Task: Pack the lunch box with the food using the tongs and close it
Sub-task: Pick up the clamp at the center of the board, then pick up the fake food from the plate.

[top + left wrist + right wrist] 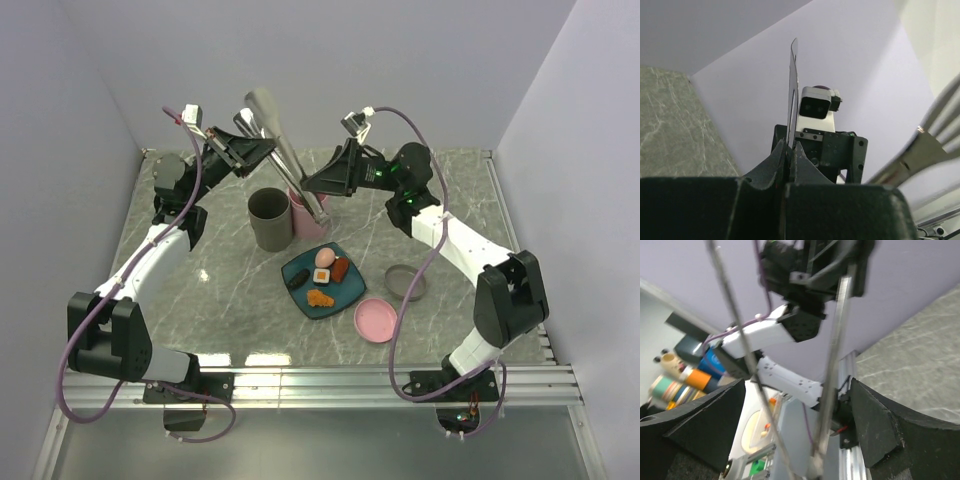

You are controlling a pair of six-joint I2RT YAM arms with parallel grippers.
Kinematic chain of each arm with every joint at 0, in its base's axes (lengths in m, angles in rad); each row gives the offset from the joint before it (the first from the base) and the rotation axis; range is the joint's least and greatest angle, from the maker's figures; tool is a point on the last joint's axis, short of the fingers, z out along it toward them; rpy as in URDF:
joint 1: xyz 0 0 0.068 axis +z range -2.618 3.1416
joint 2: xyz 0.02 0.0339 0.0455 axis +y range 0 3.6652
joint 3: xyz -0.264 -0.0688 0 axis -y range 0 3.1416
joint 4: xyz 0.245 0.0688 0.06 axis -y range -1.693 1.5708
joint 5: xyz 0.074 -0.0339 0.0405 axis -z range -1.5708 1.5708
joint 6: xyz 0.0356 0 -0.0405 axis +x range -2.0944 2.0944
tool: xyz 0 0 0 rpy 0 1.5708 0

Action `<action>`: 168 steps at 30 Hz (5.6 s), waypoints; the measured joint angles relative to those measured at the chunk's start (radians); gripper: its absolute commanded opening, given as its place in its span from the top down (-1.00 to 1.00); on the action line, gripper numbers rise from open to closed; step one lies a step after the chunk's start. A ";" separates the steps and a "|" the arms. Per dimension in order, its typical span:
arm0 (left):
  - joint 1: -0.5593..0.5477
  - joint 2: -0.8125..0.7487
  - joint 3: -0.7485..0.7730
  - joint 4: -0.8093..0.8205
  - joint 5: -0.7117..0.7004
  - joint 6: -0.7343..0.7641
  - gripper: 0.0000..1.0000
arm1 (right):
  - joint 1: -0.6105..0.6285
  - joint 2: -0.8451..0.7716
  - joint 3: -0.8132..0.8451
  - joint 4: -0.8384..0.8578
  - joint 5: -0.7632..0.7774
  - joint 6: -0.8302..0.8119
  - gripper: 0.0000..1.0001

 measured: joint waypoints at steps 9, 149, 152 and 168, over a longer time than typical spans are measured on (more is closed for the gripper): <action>0.000 -0.004 0.002 0.015 0.008 -0.029 0.99 | 0.031 0.013 -0.013 0.206 -0.032 0.141 -0.80; 0.143 -0.149 0.257 -1.012 0.206 1.004 -0.99 | -0.441 -0.214 0.190 -1.452 0.156 -1.304 0.03; 0.163 -0.157 0.257 -1.094 0.206 1.073 -0.99 | -0.441 -0.232 0.182 -1.600 0.230 -1.454 -0.05; 0.181 -0.233 0.256 -1.196 0.203 1.157 -0.99 | -0.367 -0.445 0.011 -1.923 0.452 -1.864 -0.11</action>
